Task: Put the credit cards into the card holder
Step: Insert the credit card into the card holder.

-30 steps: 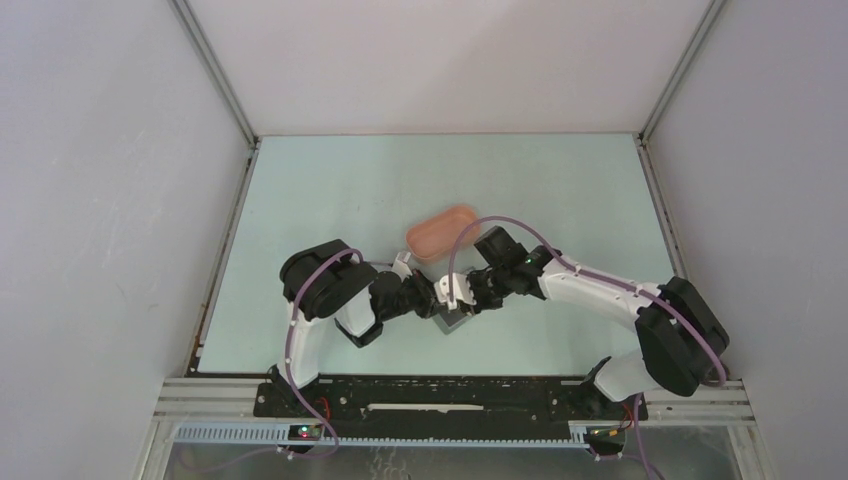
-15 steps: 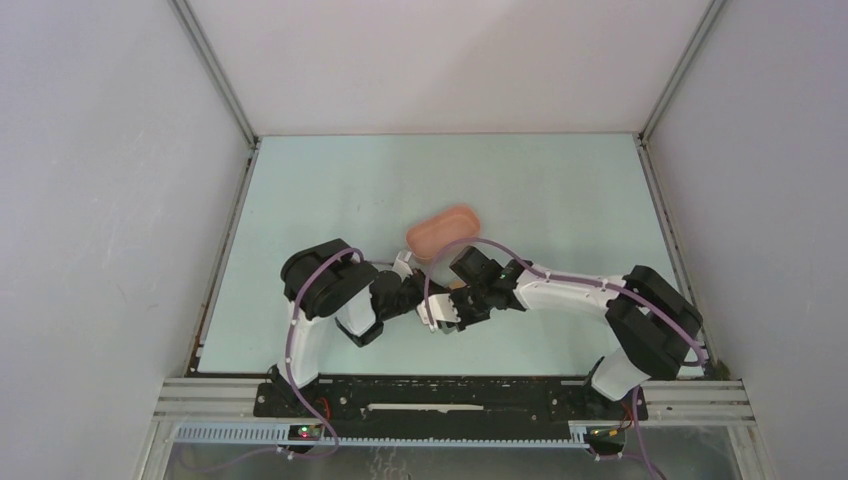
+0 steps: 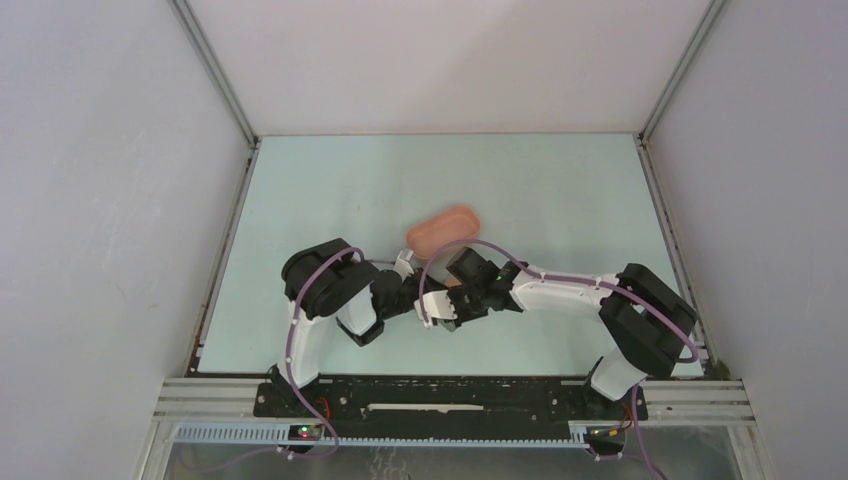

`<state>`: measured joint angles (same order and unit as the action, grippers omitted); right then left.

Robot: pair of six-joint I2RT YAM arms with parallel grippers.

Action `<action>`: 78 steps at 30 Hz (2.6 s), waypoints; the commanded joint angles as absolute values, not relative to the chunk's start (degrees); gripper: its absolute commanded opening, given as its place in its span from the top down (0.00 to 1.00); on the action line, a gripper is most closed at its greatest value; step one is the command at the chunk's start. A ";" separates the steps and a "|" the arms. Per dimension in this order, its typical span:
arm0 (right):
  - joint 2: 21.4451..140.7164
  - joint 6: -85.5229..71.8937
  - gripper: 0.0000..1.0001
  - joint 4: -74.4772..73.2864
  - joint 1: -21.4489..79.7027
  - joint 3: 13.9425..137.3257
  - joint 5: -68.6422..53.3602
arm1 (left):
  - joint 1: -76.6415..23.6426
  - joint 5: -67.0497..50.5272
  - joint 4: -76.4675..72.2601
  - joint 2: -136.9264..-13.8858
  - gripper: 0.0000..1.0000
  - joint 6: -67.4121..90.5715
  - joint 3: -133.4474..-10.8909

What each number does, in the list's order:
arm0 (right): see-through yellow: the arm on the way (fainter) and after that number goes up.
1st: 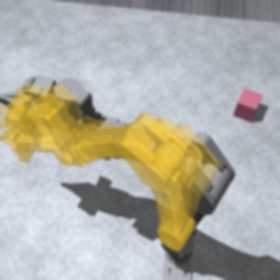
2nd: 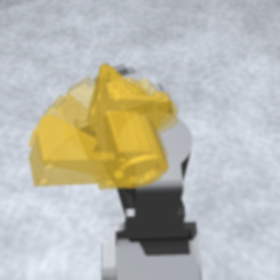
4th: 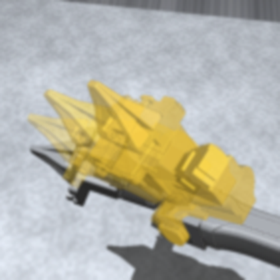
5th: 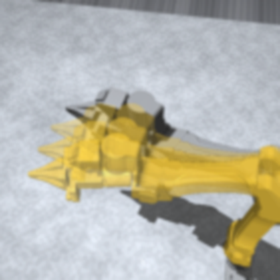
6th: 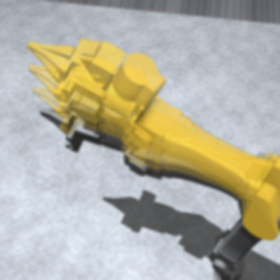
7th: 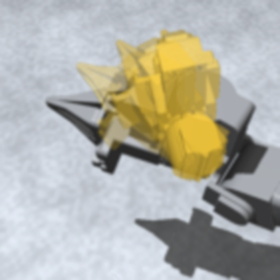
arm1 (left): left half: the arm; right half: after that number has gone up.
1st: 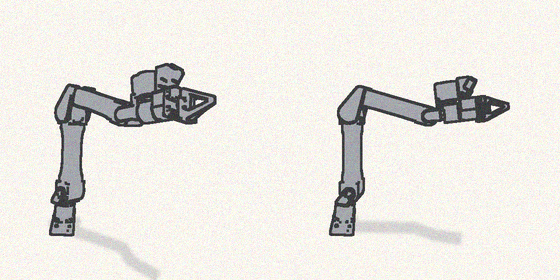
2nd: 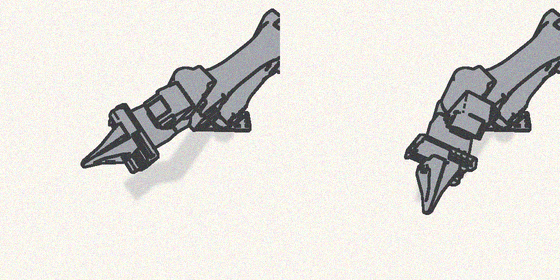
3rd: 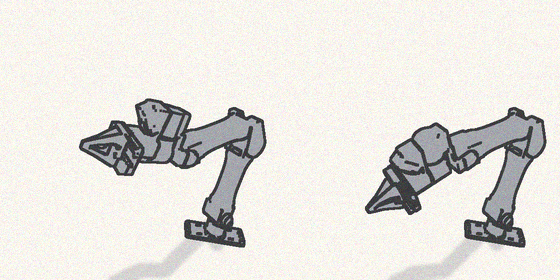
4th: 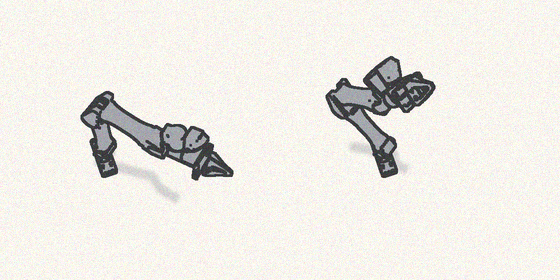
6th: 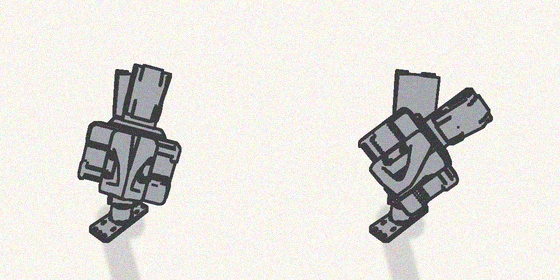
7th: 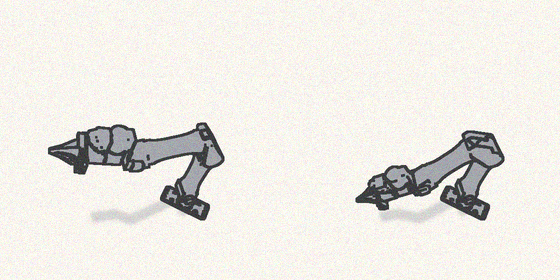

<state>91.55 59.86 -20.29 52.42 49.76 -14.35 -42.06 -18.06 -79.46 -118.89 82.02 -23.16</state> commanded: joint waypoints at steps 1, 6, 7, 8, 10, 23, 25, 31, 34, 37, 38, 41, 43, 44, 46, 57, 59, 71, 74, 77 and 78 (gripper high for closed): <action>91.59 59.26 0.85 -18.94 52.42 50.54 -11.34 | -41.70 -17.81 -77.25 -120.35 0.78 79.54 -23.82; 89.57 59.54 0.85 -20.78 50.97 50.52 -15.37 | -41.49 -17.81 -77.26 -120.50 0.78 79.49 -23.77; 88.37 59.51 0.85 -21.55 50.50 50.53 -17.69 | -41.51 -17.79 -77.24 -120.52 0.78 79.54 -23.74; 87.75 59.58 0.85 -22.48 50.09 50.54 -20.40 | -41.41 -17.81 -77.23 -120.46 0.78 79.54 -23.73; 85.85 59.14 0.83 -23.51 49.14 50.53 -24.37 | -41.44 -17.72 -77.23 -120.36 0.78 79.54 -23.66; 90.69 56.89 0.82 -21.83 49.05 51.92 -18.33 | -41.26 -18.01 -77.25 -120.32 0.76 79.54 -24.07; 91.34 55.91 0.82 -21.10 48.90 52.13 -16.62 | -41.27 -18.02 -77.20 -120.31 0.75 79.54 -24.09; 92.31 54.16 0.83 -20.34 47.90 52.73 -13.18 | -41.31 -17.81 -76.61 -119.70 0.66 79.07 -23.85; 92.16 53.35 0.84 -20.13 46.86 52.99 -12.75 | -41.22 -17.64 -76.26 -119.37 0.64 78.80 -23.49; 92.14 52.87 0.84 -20.28 45.97 53.16 -12.95 | -41.06 -17.32 -76.25 -119.21 0.64 78.66 -23.04; 92.05 52.75 0.84 -20.34 45.70 53.12 -13.33 | -41.06 -17.23 -76.25 -119.11 0.64 78.53 -22.93; 91.43 52.92 0.84 -21.24 45.15 53.26 -16.05 | -40.92 -16.93 -76.32 -118.93 0.64 78.57 -22.52; 90.38 53.33 0.83 -22.71 44.80 53.26 -20.51 | -40.78 -16.74 -76.37 -118.82 0.63 78.56 -22.39; 89.87 53.39 0.83 -23.28 44.68 53.26 -22.72 | -40.73 -16.70 -76.32 -118.80 0.63 78.57 -22.45; 88.84 53.29 0.81 -23.92 44.50 53.26 -25.90 | -40.63 -16.46 -76.37 -118.81 0.63 78.72 -22.51; 91.58 46.99 0.78 -18.16 44.69 54.27 -21.55 | -40.37 -15.86 -77.91 -119.42 0.62 79.27 -22.19; 92.40 45.58 0.78 -17.05 44.61 54.56 -19.40 | -40.39 -15.74 -78.07 -119.36 0.62 79.32 -22.07; 91.24 44.45 0.78 -19.53 41.70 55.11 -23.21 | -40.18 -14.36 -79.91 -119.19 0.61 79.63 -19.62; 88.92 45.93 0.77 -23.01 40.25 55.45 -30.13 | -40.09 -13.99 -79.99 -119.13 0.62 79.55 -19.13; 86.51 45.06 0.71 -24.25 38.71 55.55 -33.36 | -39.99 -13.80 -79.99 -119.19 0.61 79.46 -19.08; 85.93 44.01 0.68 -23.89 38.08 55.55 -33.47 | -39.87 -13.65 -80.04 -119.18 0.62 79.38 -19.00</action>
